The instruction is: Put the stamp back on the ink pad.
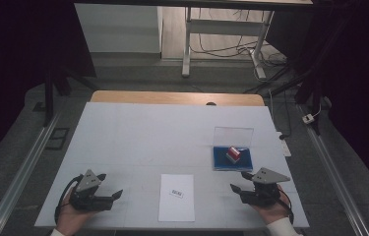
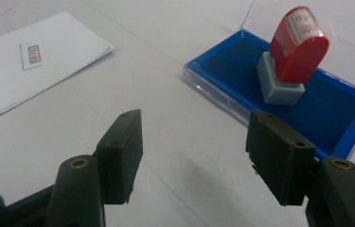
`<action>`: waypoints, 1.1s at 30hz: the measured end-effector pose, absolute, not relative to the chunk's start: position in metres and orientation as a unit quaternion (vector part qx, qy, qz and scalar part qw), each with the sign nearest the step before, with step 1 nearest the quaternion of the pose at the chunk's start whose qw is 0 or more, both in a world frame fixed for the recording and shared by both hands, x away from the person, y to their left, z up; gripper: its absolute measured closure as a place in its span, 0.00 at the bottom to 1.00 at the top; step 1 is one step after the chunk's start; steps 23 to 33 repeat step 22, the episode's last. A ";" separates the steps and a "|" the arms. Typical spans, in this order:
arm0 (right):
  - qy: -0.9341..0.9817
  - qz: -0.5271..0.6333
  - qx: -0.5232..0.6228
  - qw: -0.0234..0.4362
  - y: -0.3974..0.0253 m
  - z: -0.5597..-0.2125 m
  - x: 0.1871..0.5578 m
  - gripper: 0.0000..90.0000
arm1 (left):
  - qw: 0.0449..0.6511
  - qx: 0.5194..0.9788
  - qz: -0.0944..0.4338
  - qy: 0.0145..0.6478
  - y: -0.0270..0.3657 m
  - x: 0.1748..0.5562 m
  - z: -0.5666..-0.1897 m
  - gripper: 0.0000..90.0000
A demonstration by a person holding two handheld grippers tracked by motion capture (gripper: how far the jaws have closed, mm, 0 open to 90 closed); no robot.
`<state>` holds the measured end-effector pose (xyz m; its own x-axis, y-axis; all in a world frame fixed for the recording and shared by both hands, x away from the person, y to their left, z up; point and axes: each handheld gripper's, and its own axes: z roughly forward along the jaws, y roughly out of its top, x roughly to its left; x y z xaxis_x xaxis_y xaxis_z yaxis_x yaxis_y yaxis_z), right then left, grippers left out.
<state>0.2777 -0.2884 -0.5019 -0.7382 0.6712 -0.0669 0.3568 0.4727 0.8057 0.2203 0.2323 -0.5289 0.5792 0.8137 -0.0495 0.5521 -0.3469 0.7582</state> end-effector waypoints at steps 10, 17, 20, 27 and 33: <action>0.838 0.412 0.302 0.191 -0.292 -0.507 0.275 0.41 | 0.384 0.802 0.169 0.425 0.231 0.221 -0.529 0.17; 0.840 0.410 0.299 0.192 -0.291 -0.508 0.275 0.42 | 0.382 0.802 0.168 0.426 0.230 0.222 -0.529 0.17; 0.840 0.410 0.298 0.192 -0.291 -0.508 0.275 0.42 | 0.383 0.802 0.169 0.426 0.230 0.221 -0.529 0.17; 0.839 0.411 0.298 0.194 -0.291 -0.508 0.275 0.42 | 0.383 0.802 0.169 0.426 0.230 0.221 -0.529 0.17; 0.839 0.411 0.298 0.194 -0.291 -0.508 0.275 0.42 | 0.383 0.802 0.169 0.426 0.230 0.221 -0.529 0.17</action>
